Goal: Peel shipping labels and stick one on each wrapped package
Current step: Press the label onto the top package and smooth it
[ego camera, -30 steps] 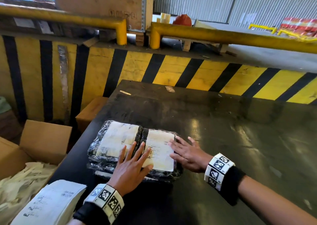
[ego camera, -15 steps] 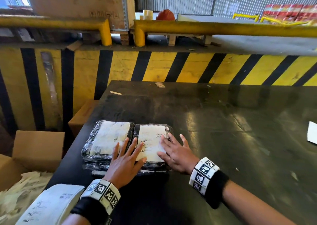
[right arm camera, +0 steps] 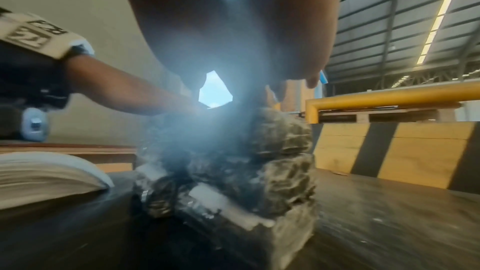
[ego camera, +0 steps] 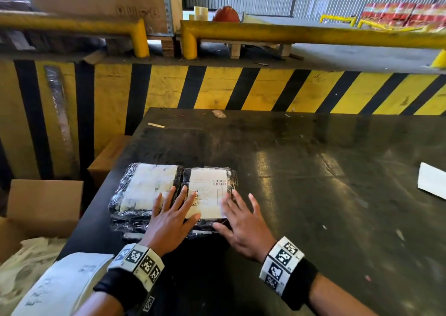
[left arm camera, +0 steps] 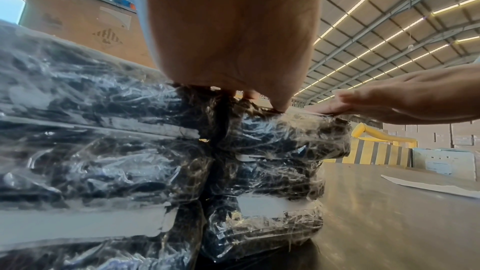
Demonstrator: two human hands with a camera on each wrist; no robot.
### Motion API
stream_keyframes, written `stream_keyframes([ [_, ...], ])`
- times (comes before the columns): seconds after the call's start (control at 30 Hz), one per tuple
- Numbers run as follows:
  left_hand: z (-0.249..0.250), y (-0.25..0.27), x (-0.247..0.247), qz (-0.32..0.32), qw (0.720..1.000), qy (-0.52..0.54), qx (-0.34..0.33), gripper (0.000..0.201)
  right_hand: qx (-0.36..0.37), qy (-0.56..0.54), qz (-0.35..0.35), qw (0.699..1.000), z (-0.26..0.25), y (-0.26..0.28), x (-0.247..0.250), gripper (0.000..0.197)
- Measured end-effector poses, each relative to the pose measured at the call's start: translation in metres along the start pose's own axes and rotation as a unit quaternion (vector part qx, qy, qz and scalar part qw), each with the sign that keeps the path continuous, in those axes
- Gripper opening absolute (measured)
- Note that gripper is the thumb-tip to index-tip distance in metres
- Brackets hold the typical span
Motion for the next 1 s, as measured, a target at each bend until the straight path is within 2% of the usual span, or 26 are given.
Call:
stream_keyframes([
  [0.1, 0.0, 0.0, 0.001, 0.005, 1.0, 0.001, -0.003, 0.111, 0.023, 0.072, -0.023, 0.997, -0.011, 0.013, -0.021, 0.072],
  [0.17, 0.0, 0.001, 0.001, 0.005, 1.0, -0.004, -0.006, 0.11, 0.039, 0.089, -0.018, 0.995, -0.004, 0.023, -0.031, 0.071],
  [0.37, -0.002, 0.003, 0.001, 0.003, 1.0, -0.008, -0.015, 0.102, 0.04, 0.076, 0.053, 0.995, 0.007, 0.037, -0.022, 0.062],
  [0.43, -0.003, 0.003, 0.001, 0.01, 1.0, -0.008, -0.011, 0.091, 0.023, 0.032, 0.107, 0.994, 0.008, 0.032, -0.011, 0.058],
  [0.53, 0.008, 0.011, 0.008, 0.069, 0.995, -0.049, -0.044, 0.064, -0.005, -0.045, 0.183, 0.982, 0.013, 0.012, 0.007, 0.053],
  [0.6, 0.026, 0.017, 0.005, 0.093, 0.988, -0.087, -0.089, 0.052, -0.008, -0.087, 0.155, 0.984, 0.015, -0.008, 0.009, 0.062],
  [0.7, 0.043, 0.027, -0.002, 0.127, 0.98, -0.085, -0.129, 0.052, -0.019, -0.136, 0.095, 0.986, 0.016, -0.032, -0.005, 0.075],
  [0.87, 0.016, 0.051, -0.017, 0.126, 0.984, -0.109, -0.068, 0.06, -0.042, -0.172, 0.118, 0.977, 0.018, -0.035, -0.023, 0.072],
  [1.0, -0.002, 0.066, -0.017, 0.129, 0.985, -0.103, -0.052, 0.06, -0.042, -0.183, 0.123, 0.974, 0.017, -0.035, -0.025, 0.072],
])
Point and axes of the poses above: each hand's wrist, its own y-axis away from the middle knuckle, its own x-axis out of the back of the hand, z = x × y, the point moved 3 cm from there along -y, towards the middle knuckle, and after that the axes turned 13 degrees about -y, right-handed, at the moved point
